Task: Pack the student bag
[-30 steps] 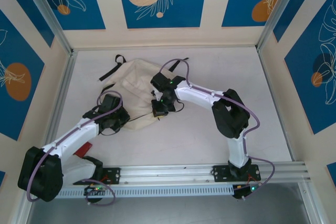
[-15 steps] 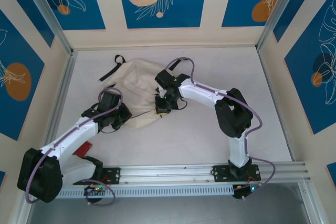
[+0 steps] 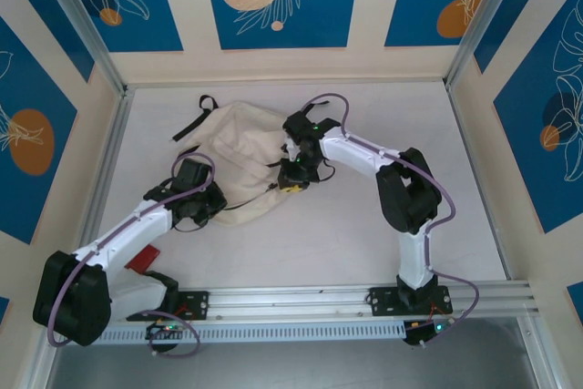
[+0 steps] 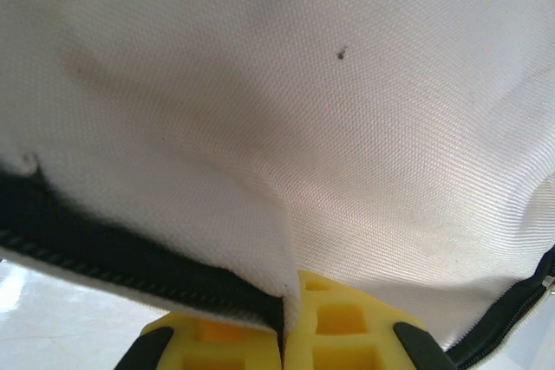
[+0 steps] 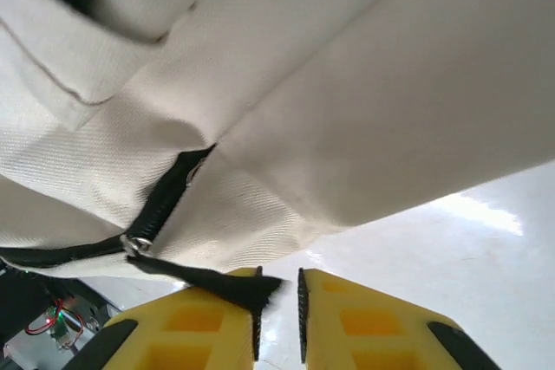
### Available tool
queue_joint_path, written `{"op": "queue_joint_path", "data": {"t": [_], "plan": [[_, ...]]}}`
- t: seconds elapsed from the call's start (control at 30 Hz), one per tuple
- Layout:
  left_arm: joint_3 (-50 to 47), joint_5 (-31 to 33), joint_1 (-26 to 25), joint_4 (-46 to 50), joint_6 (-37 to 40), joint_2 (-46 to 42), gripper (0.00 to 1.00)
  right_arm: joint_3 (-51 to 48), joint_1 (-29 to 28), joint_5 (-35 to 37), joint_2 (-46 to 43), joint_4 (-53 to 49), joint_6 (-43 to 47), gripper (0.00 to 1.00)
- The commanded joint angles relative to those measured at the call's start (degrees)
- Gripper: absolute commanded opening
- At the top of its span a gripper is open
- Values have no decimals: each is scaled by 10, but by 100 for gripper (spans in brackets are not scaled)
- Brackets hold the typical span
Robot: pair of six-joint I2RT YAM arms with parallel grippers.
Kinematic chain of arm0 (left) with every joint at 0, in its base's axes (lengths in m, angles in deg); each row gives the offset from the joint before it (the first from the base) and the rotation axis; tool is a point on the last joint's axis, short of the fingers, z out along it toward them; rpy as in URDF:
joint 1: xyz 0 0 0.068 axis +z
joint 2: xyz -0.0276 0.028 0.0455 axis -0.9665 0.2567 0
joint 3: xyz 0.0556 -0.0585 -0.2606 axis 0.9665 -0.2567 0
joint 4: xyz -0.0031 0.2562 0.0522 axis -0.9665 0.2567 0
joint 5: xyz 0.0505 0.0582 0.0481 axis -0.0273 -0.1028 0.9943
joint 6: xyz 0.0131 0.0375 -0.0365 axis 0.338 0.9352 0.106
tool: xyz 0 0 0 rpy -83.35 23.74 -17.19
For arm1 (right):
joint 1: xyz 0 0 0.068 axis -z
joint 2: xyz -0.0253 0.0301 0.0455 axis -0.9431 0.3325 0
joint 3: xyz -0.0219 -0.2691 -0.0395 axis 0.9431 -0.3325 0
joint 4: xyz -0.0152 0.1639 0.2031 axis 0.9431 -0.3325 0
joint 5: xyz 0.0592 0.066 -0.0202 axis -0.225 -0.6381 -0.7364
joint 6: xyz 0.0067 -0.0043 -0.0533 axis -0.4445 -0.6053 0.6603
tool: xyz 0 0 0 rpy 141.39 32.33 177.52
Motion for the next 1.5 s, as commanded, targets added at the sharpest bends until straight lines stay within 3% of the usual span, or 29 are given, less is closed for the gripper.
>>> {"op": "queue_joint_path", "data": {"t": [0.0, 0.13, 0.43, 0.8, 0.97, 1.07, 1.2, 1.47], "plan": [[4, 19, 6, 28, 19, 3, 1, -10, -6, -17, -40, -7, 26, 9], [8, 11, 6, 24, 20, 7, 2, -12, -16, -11, -39, -4, 37, 6], [9, 6, 6, 23, 20, 4, 3, -25, -21, -5, -56, 35, 31, 30], [11, 3, 6, 23, 17, 4, 4, -21, -15, 26, -30, 39, 19, 25], [10, 2, 6, 23, 16, 1, 5, -31, -7, 26, -54, 46, -66, 51], [9, 2, 6, 22, 14, 1, 5, -65, -11, -11, -78, 103, -153, 60], [9, -1, 6, 18, 11, 1, 5, -82, -17, -4, -83, 148, -221, 61], [7, -7, 6, 14, 9, 3, 6, -61, -18, -11, -43, 150, -237, 57]]}}
